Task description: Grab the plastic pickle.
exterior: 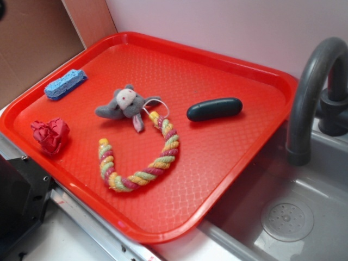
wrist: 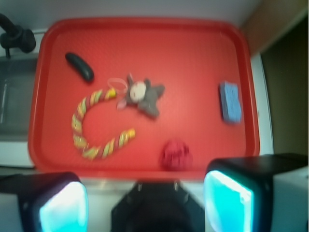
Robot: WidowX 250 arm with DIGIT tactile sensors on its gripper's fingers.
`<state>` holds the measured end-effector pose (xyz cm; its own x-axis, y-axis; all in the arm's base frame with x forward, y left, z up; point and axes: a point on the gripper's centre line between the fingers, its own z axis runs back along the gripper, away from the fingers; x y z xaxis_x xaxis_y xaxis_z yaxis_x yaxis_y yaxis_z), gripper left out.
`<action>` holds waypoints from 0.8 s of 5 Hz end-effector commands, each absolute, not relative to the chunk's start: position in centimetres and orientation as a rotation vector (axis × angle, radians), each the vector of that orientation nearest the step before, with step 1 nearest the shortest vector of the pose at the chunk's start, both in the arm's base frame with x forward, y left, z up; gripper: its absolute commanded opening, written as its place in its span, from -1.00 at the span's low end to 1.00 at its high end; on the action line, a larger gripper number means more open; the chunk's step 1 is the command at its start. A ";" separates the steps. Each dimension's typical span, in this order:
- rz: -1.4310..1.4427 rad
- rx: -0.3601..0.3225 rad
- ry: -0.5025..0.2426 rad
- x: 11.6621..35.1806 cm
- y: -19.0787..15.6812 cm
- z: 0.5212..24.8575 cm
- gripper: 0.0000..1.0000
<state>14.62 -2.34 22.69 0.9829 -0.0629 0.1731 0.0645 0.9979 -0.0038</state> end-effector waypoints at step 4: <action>-0.487 -0.156 -0.309 27.2 -10.1 14.9 1.00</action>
